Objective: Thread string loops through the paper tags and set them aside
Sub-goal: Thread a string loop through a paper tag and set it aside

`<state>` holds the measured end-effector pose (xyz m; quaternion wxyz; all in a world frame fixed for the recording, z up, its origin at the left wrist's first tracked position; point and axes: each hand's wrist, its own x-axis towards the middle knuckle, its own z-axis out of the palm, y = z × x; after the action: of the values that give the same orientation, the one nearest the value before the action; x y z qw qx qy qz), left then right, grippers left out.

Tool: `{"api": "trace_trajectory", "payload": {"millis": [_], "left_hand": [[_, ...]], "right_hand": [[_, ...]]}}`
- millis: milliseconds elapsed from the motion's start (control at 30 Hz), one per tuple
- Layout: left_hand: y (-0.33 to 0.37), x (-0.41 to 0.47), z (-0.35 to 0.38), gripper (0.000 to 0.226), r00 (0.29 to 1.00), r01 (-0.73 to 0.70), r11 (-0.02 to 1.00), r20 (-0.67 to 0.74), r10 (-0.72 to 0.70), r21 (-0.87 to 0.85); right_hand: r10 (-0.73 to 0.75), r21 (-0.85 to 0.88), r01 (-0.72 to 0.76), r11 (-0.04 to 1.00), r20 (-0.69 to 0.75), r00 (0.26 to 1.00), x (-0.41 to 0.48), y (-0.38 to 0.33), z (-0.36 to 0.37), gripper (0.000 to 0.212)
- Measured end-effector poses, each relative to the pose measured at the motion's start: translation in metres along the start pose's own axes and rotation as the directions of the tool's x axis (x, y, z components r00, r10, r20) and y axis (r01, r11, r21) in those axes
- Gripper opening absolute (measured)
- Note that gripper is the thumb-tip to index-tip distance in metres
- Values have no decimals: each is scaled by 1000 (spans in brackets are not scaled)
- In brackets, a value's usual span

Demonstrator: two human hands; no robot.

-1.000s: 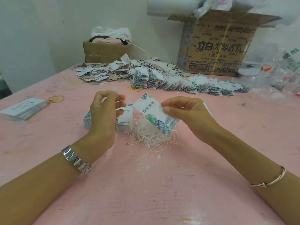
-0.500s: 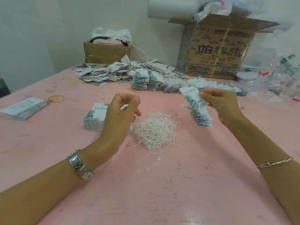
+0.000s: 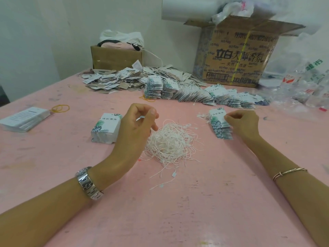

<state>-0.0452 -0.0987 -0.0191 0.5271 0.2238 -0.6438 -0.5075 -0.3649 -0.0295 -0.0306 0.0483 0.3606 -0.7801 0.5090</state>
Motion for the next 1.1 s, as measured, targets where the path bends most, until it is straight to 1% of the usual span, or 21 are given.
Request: {"api": "trace_trajectory", "payload": {"millis": [67,233,300,367,433,500,567,633,667,733,767,833,933,1033,1100], "left_hand": [[0,0,0,8,1000,-5,1000,2,5,3],[1,0,-1,8,1000,-24,1000,14,24,13],[1,-1,-2,7,999,-47,998,30,46,46],[1,-1,-2,6,997,-73,991,44,69,112],[2,-2,-3,4,994,-99,975,57,89,200],[1,-2,-5,2,987,-158,940,79,140,303],[0,-2,-6,7,974,-227,893,102,203,388],[1,-3,-6,12,958,-286,851,130,255,440],[1,-3,-6,14,949,-315,830,147,279,461],[1,-4,-6,15,934,-358,788,180,309,501],[0,-4,-6,16,929,-370,769,192,317,521],[-1,-4,-6,19,924,-381,733,213,317,563],[-4,-3,-7,22,927,-375,675,245,284,635],[-6,-3,-8,23,928,-372,600,277,249,708],[-7,-4,-8,24,931,-366,583,297,215,725]], "right_hand": [[-48,-80,48,996,4,999,-2,-3,0,9],[-69,-202,74,977,34,997,-6,-7,4,10],[-104,-261,111,959,37,994,-7,-9,3,11],[-192,-323,198,925,50,980,-11,-15,3,13],[-309,-334,324,885,97,946,-20,-29,5,10],[-446,-256,478,840,177,877,-35,-48,9,8],[-533,-95,571,815,264,804,-54,-66,13,10],[-572,39,597,801,345,744,-73,-82,18,13],[-583,73,606,792,383,717,-81,-88,20,17],[-590,79,626,776,444,675,-92,-96,27,25],[-583,68,631,773,468,664,-96,-98,30,25],[-560,65,617,784,504,658,-100,-100,33,17],[-536,142,552,822,522,663,-101,-99,31,6],[-523,233,472,850,476,707,-101,-100,26,5],[-524,245,463,852,429,736,-101,-103,24,5]]}}
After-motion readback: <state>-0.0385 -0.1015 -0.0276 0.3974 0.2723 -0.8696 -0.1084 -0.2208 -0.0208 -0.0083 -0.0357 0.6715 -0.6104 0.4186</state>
